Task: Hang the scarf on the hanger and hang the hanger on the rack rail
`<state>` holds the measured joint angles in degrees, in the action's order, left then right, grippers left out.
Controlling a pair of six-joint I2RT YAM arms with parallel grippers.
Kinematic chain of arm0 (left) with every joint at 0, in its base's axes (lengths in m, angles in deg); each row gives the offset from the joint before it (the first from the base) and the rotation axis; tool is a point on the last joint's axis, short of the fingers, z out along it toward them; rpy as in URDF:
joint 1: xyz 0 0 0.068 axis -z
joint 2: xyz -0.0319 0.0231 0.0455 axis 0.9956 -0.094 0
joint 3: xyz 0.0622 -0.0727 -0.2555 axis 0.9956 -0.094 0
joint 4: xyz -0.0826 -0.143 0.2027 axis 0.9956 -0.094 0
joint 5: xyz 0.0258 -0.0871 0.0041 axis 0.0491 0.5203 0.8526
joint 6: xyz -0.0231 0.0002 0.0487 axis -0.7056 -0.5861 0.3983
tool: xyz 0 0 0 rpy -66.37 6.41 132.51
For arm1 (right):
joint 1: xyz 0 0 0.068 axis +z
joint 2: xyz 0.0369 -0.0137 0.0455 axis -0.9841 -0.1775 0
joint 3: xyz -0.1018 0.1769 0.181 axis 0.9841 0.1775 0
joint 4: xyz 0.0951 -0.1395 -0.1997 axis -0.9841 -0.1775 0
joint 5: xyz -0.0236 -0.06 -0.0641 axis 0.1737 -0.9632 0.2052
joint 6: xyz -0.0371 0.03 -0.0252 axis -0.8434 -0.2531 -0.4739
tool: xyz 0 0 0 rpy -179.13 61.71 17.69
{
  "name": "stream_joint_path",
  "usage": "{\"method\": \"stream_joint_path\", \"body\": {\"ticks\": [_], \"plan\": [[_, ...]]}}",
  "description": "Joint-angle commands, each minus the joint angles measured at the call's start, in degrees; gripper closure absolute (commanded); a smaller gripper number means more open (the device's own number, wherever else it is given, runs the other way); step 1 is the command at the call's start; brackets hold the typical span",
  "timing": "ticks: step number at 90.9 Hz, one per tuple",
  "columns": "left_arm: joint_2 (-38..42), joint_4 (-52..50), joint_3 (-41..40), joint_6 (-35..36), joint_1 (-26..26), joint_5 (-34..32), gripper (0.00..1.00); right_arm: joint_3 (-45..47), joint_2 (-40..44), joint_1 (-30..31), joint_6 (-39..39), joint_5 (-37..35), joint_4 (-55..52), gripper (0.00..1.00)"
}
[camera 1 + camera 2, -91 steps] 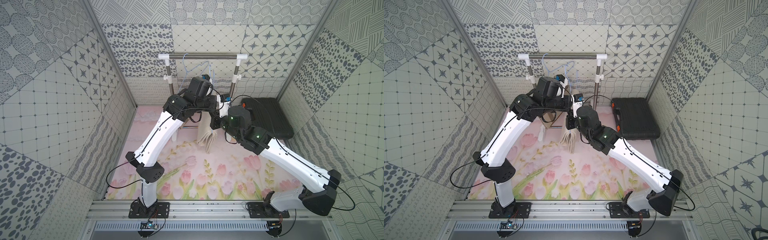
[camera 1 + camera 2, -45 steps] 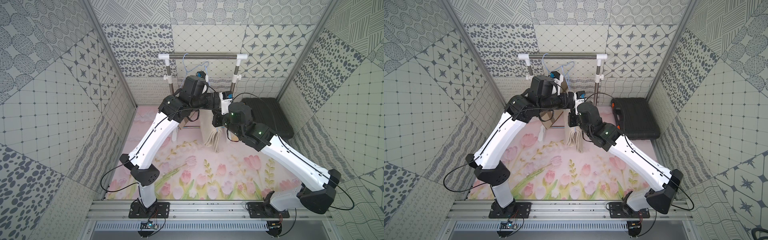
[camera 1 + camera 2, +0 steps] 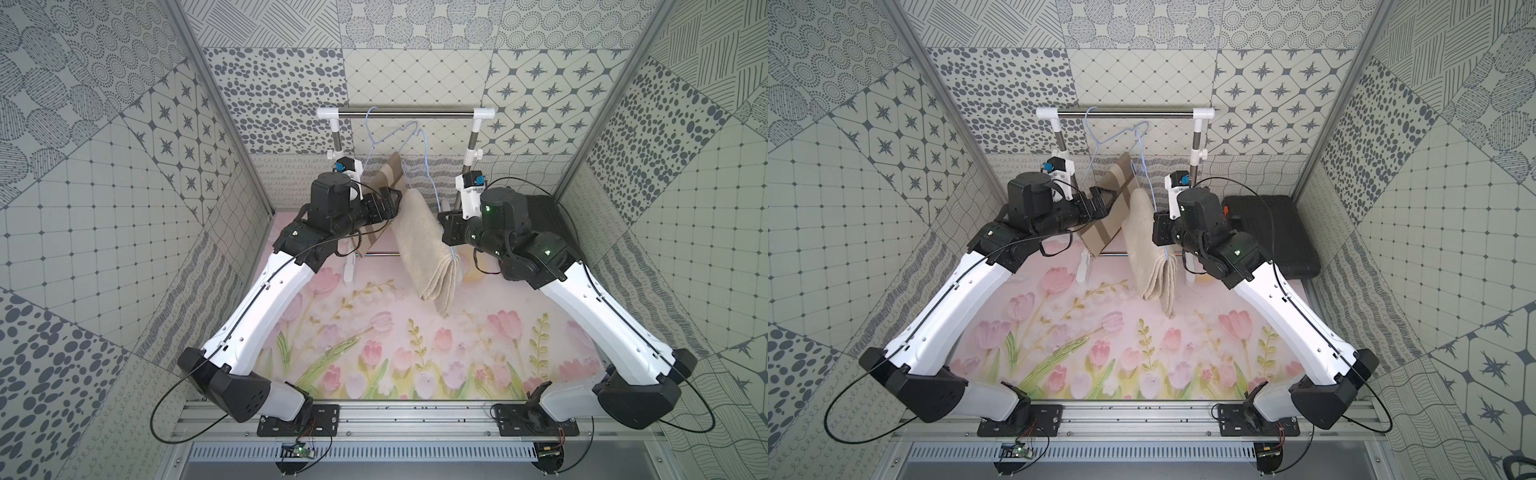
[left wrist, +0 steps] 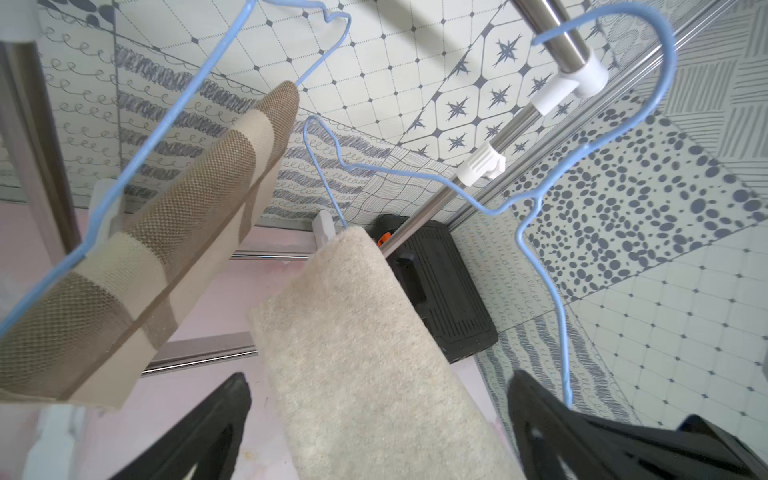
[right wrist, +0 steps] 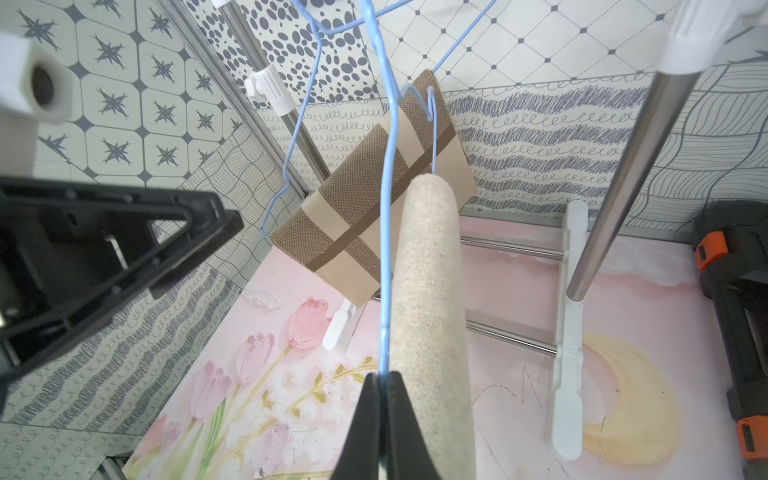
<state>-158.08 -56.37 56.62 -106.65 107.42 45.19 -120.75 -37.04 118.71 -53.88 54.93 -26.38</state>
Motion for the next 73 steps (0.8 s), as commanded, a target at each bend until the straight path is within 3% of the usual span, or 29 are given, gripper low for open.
{"method": "stream_joint_path", "body": {"ticks": [1, 16, 23, 32, 54, 73], "plan": [[6.5, 27.5, -17.3, -18.1, -1.4, 11.1, 0.01, -1.8, 3.4, -2.1, 2.2, 4.9, 4.7, 1.00], [13.5, 44.4, -38.5, -29.4, 0.4, 7.6, 0.01, -2.6, 5.4, -5.0, 3.9, 8.5, 5.7, 1.00], [14.5, 49.5, -44.6, -32.5, 3.1, 4.2, 0.01, -3.7, 5.9, -6.4, 5.2, 10.6, 5.8, 1.00], [12.4, 64.0, -51.6, -36.6, 7.2, -1.7, 0.01, -4.7, 6.6, -7.4, 7.1, 13.0, 6.0, 1.00], [-2.1, 96.5, -56.8, -42.6, 15.7, -13.2, 0.03, -6.5, 8.0, -8.4, 11.3, 17.6, 6.7, 1.00], [-3.0, 97.6, -54.0, -40.3, 19.7, -17.8, 0.03, -7.2, 9.2, -8.6, 13.6, 19.3, 7.2, 1.00]]}}
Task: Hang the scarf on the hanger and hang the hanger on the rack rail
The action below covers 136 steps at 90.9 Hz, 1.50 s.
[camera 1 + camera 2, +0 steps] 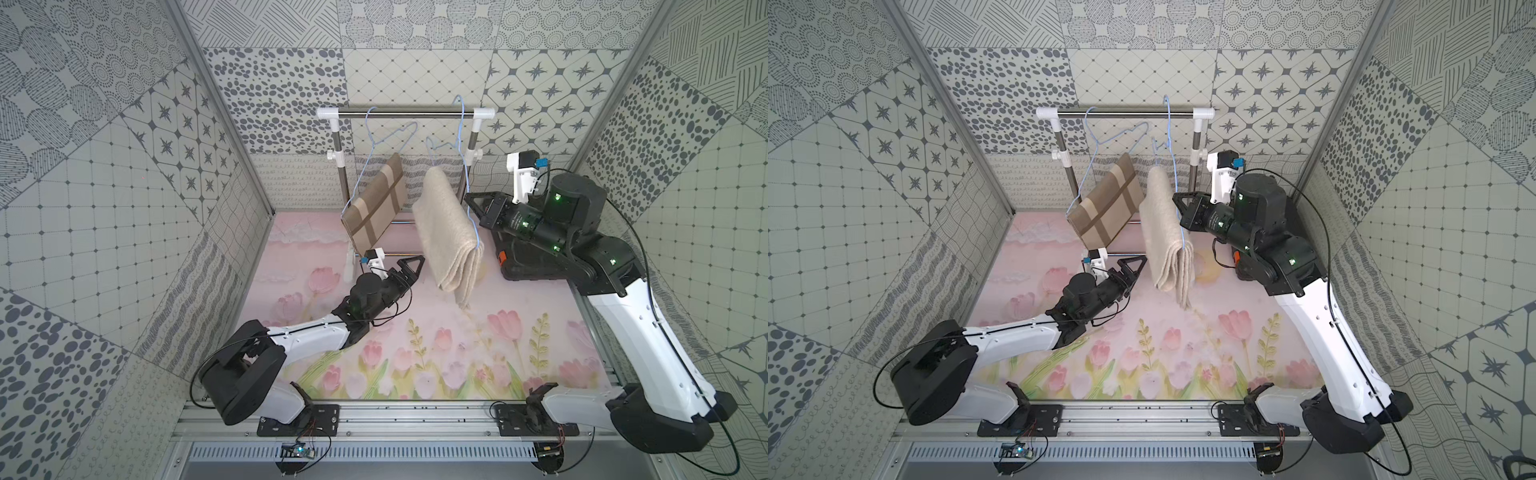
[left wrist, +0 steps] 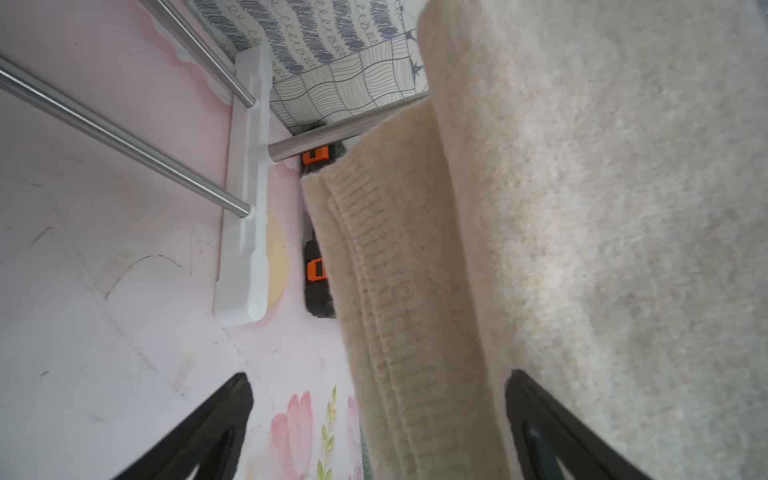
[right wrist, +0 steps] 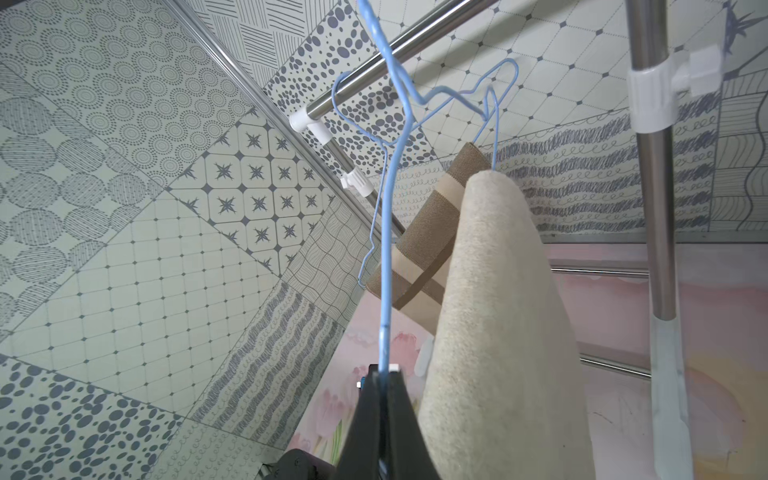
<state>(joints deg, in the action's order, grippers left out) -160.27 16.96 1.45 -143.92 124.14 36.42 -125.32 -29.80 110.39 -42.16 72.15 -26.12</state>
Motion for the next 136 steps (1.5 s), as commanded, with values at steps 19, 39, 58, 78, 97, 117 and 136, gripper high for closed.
{"method": "stream_joint_path", "body": {"ticks": [19, 39, 58, 78, 97, 117, 136], "plan": [[3.7, 24.4, -1.2, -4.0, 4.8, -14.1, 0.05, -2.8, 2.6, -0.3, 2.9, 3.0, 7.0, 1.00], [6.7, 24.3, -3.0, -3.8, 5.8, -16.1, 0.08, -3.8, 2.5, -0.3, 3.5, 4.2, 7.3, 1.00], [1.0, 24.4, 0.5, -5.8, 6.5, -14.7, 0.06, -5.1, 2.1, -0.3, 4.4, 5.5, 8.0, 1.00], [-3.7, 24.5, 5.9, -5.5, 6.8, -14.9, 0.07, -5.2, 2.6, -0.2, 5.8, 7.4, 8.7, 1.00], [-6.3, 24.6, 11.9, -5.4, 7.3, -14.6, 0.13, -4.3, 3.5, -0.2, 6.5, 8.4, 9.6, 1.00], [-7.0, 24.6, 11.1, -6.8, 9.4, -17.1, 0.70, -5.0, 3.5, -0.2, 6.6, 8.8, 10.0, 1.00], [-3.7, 24.6, 7.7, -4.5, 9.8, -18.8, 1.00, -4.9, 3.7, -0.2, 6.1, 8.7, 10.2, 1.00]]}}
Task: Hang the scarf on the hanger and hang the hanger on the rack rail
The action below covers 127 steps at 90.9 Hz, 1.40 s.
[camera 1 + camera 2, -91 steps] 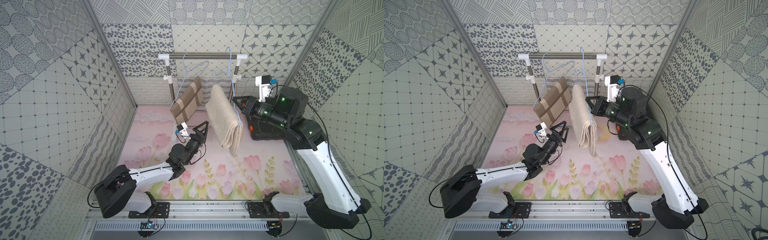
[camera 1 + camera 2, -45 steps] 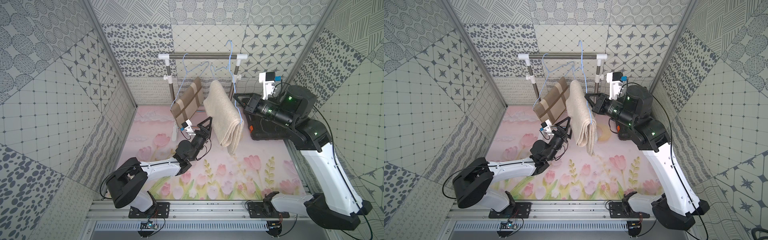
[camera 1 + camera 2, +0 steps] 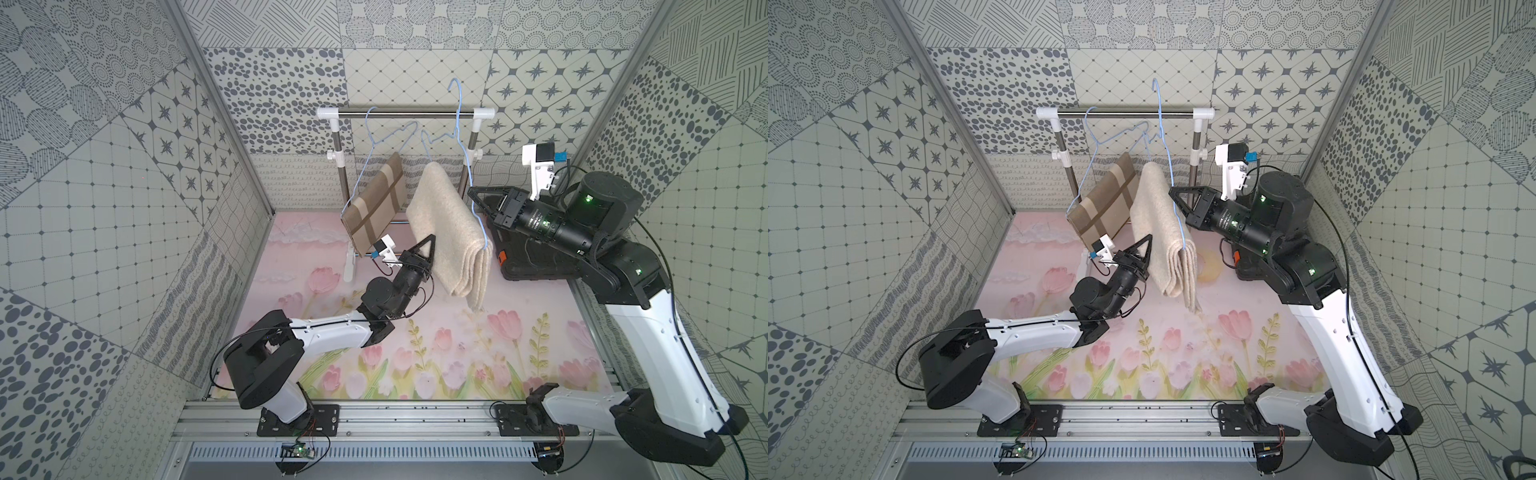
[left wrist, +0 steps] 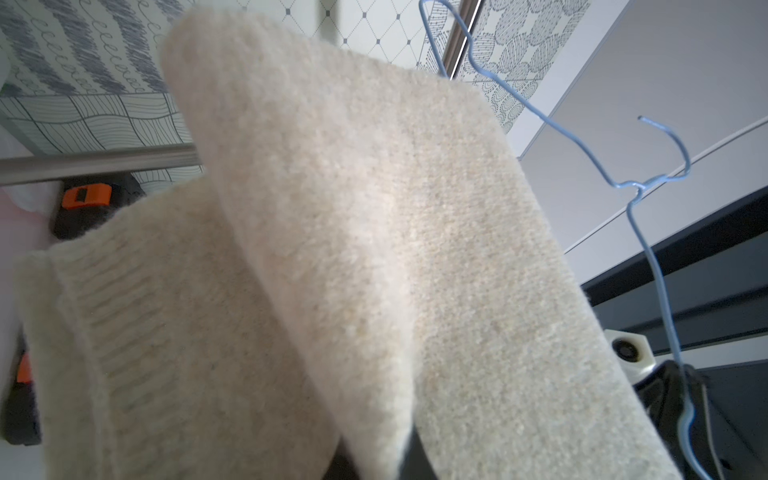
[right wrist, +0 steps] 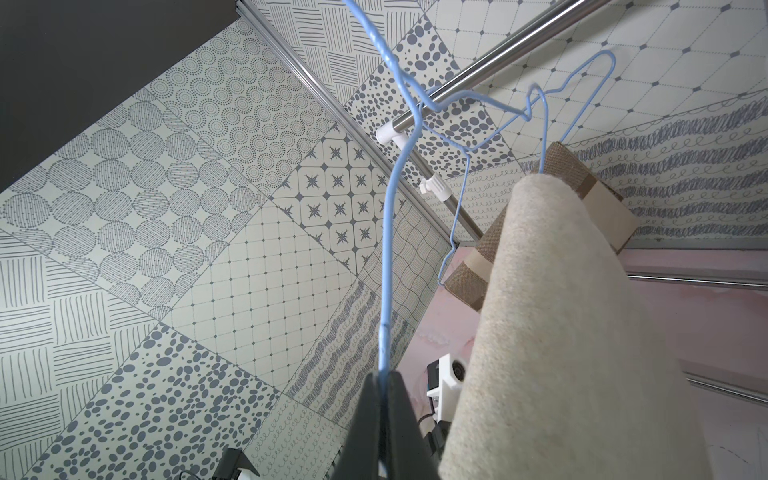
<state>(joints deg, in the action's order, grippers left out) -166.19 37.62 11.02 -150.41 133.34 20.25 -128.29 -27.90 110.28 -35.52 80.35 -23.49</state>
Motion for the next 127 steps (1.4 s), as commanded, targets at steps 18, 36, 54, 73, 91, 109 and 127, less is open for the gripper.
{"method": "stream_joint_path", "body": {"ticks": [18, 36, 54, 73, 91, 109, 127], "plan": [[4.3, 4.0, -6.9, 3.5, 0.5, -1.7, 1.00, -2.2, 2.1, -0.1, -1.6, -0.8, 8.3, 1.00], [3.8, 3.9, -11.7, 1.9, 0.5, -1.4, 1.00, -2.0, 2.2, -0.1, -2.2, -1.7, 9.6, 1.00], [3.2, 3.8, -12.6, 3.4, 0.1, -1.9, 1.00, -1.1, 2.5, -0.1, -1.4, -1.7, 10.3, 1.00], [-1.3, 3.7, -6.0, 2.2, 0.5, 1.7, 0.73, 1.6, 3.1, -0.1, 0.3, -1.6, 13.0, 1.00], [-1.9, 3.7, -4.5, 1.4, 1.3, 1.3, 0.29, 2.9, 2.9, -0.1, 1.3, -2.0, 15.1, 1.00], [7.1, 3.5, -11.2, 6.8, -0.3, -0.5, 0.28, 4.0, 1.6, -0.2, 1.4, -3.0, 15.3, 1.00], [20.9, -8.4, -17.1, 7.1, -4.5, 0.4, 0.26, 4.9, 0.4, -1.0, 1.3, -4.1, 15.6, 1.00]]}}
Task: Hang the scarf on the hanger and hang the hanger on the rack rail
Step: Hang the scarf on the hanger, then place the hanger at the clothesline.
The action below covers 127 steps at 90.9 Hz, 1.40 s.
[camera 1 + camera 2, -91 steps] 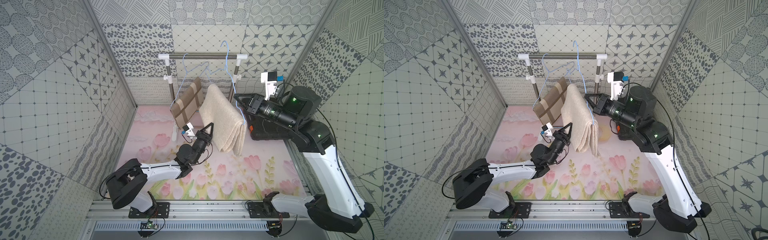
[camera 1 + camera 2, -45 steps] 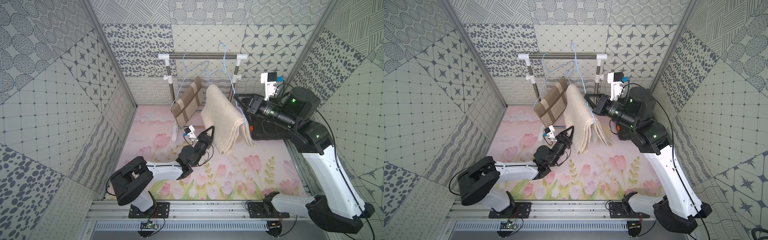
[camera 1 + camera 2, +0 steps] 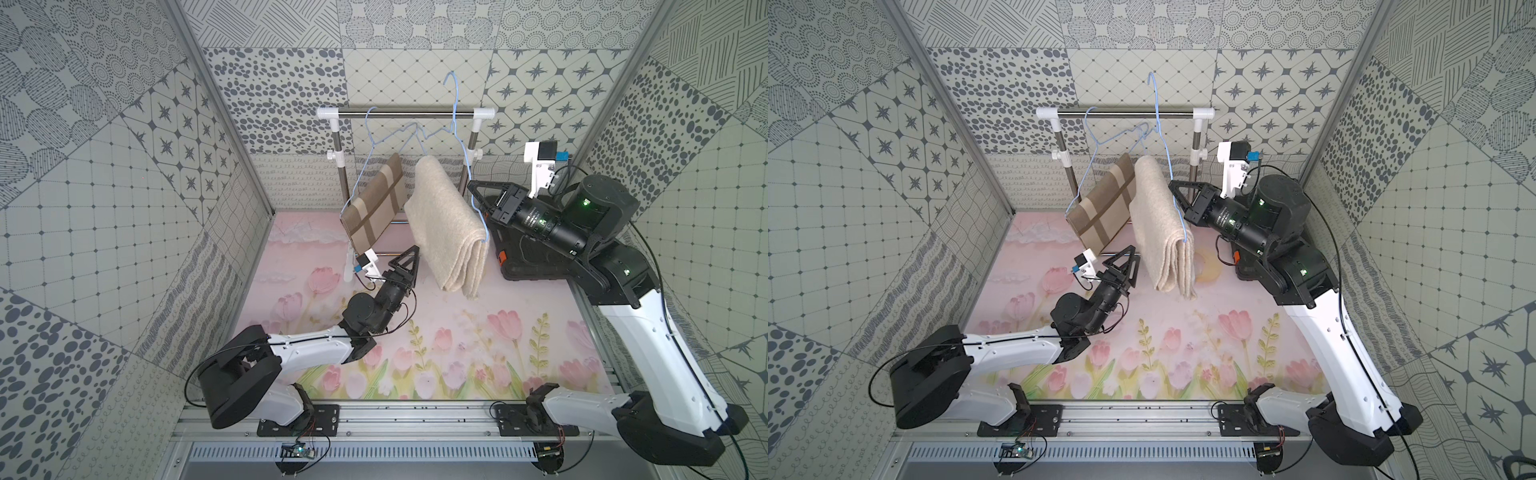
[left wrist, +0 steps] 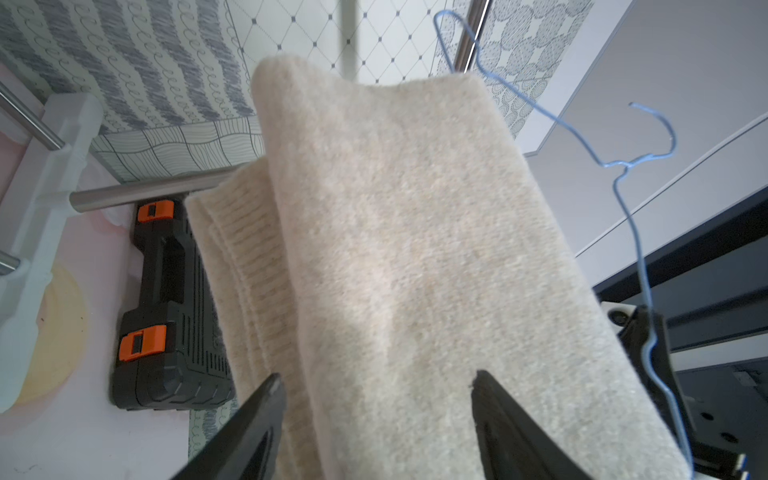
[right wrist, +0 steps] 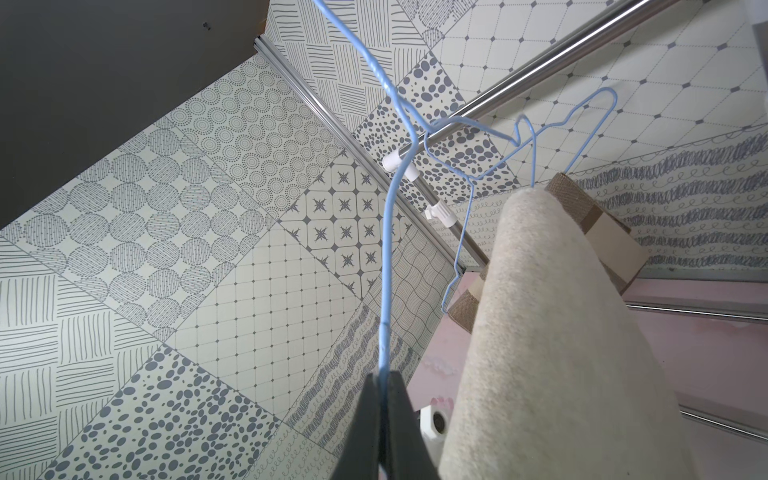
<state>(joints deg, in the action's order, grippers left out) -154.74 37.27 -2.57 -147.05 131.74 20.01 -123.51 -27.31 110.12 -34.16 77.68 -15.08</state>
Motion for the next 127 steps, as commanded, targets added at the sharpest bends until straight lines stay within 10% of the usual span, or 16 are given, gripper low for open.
{"method": "stream_joint_path", "body": {"ticks": [1, 76, 111, 117, 127], "plan": [[10.4, -9.7, -3.7, 3.8, -3.2, 1.0, 0.26, 0.2, -0.2, -1.0, 0.0, -1.4, 7.2, 1.00], [27.0, -38.8, -3.5, 3.5, -18.1, 15.3, 0.24, 6.7, -18.1, -9.6, 3.5, -1.3, 26.7, 1.00], [33.3, -52.4, 1.0, 14.6, -19.6, 14.9, 0.22, 17.2, -10.7, -7.7, 2.0, -3.9, 20.4, 1.00], [33.8, -54.2, 1.9, 16.6, -19.7, 14.8, 0.21, 18.0, -9.6, -7.7, 1.1, -4.0, 19.9, 0.88], [34.1, -58.5, 4.7, 20.1, -20.0, 14.6, 0.19, 17.5, -8.7, -7.8, -0.6, -4.1, 17.8, 0.39]]}}
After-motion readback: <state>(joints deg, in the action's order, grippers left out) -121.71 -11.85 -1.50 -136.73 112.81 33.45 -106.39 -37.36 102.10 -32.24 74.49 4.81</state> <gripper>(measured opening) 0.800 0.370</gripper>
